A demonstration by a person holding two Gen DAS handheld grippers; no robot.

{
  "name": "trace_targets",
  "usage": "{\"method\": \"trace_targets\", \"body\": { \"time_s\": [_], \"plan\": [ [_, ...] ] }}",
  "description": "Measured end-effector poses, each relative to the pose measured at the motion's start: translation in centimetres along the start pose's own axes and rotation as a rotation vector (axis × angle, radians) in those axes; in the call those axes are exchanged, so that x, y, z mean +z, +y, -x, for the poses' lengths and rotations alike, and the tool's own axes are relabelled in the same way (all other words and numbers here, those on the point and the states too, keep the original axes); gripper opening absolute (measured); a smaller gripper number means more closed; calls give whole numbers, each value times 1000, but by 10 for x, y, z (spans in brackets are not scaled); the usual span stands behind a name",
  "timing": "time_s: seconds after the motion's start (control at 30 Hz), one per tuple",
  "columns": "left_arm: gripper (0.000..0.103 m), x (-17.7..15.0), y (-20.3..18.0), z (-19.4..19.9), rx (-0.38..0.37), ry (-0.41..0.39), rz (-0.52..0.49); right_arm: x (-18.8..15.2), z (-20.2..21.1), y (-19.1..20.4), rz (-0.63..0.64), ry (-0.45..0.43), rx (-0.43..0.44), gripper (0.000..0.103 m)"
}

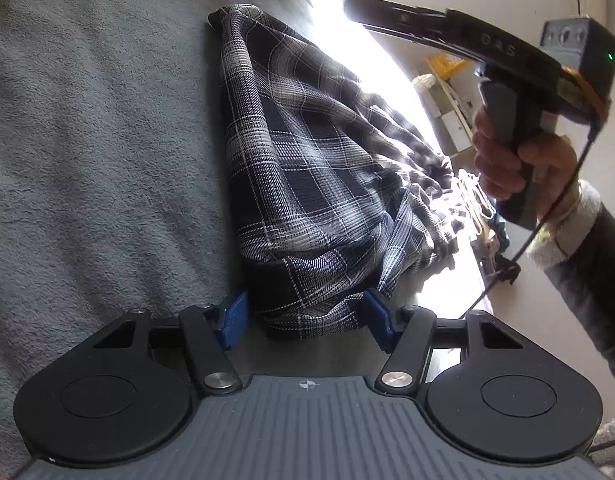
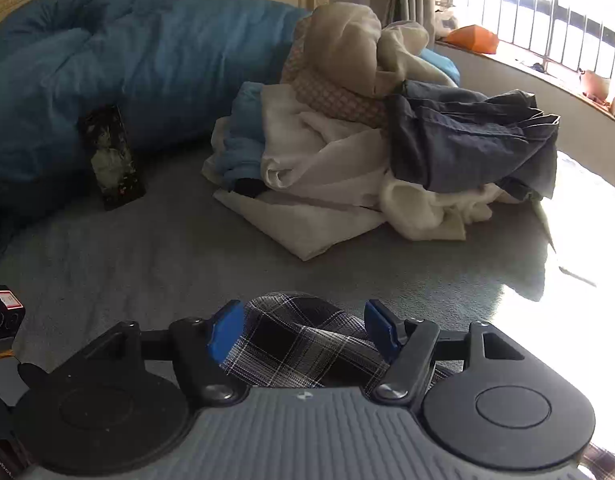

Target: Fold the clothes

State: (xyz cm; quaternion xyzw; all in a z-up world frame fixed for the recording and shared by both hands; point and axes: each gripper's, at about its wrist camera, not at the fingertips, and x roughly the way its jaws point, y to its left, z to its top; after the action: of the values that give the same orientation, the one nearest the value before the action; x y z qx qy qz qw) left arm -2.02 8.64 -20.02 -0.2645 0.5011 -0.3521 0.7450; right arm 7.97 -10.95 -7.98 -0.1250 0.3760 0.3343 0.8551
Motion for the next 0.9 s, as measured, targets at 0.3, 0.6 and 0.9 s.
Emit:
{"method": "trace_targets", "body": {
  "time_s": [0.3,0.6,0.9],
  "plan": [
    [52,1,21,-1,-117,42,-11,38,-114,-54,-324,338,147,69],
    [49,5,30,-4,-190,108,-60,55,-149,-28,-191,587,122,70],
    [49,6,27,-6,-207,137,-116,49,-129,-26,-257,489,40,8]
  ]
}}
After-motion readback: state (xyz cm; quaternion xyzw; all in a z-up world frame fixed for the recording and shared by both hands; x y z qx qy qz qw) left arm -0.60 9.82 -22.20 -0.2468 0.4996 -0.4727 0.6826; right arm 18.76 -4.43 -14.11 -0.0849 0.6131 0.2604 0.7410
